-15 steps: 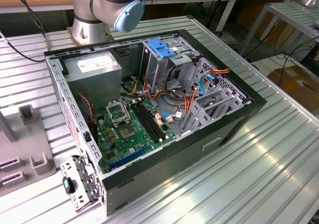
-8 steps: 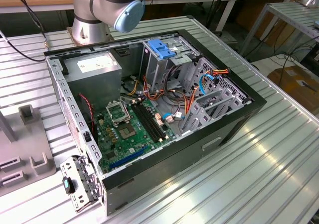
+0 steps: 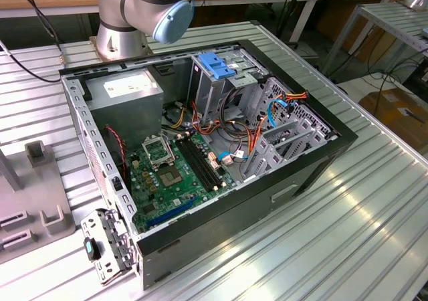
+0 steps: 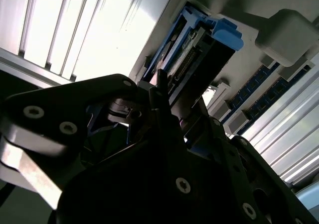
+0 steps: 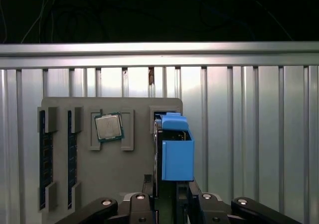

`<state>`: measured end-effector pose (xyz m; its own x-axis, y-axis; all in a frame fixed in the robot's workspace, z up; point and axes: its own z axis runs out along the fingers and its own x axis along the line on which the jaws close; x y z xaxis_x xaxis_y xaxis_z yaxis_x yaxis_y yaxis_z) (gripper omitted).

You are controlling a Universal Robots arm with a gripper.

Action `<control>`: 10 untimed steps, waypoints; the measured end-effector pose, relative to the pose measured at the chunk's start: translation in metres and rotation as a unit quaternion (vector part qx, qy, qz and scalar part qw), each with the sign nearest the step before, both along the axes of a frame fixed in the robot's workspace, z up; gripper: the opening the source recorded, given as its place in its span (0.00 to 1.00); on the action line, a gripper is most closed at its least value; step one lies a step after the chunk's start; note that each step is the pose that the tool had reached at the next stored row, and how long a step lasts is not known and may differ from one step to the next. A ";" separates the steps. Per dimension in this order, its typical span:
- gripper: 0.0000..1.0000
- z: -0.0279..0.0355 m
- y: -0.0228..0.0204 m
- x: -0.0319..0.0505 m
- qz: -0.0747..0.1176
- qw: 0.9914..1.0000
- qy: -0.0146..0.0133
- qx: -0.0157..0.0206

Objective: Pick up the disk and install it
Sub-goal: 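Pick up the disk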

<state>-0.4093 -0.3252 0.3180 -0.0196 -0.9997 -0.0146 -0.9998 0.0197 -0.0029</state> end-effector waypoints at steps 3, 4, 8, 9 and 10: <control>0.35 0.0001 0.0000 0.0000 0.000 1.000 0.000 0.000; 0.35 0.0001 0.0000 0.0000 0.000 1.000 0.000 0.000; 0.35 0.0001 0.0000 0.0000 0.000 1.000 0.000 0.000; 0.35 0.0002 0.0000 0.0000 0.000 1.000 0.000 0.000; 0.35 0.0005 0.0000 0.0000 0.000 1.000 0.000 0.000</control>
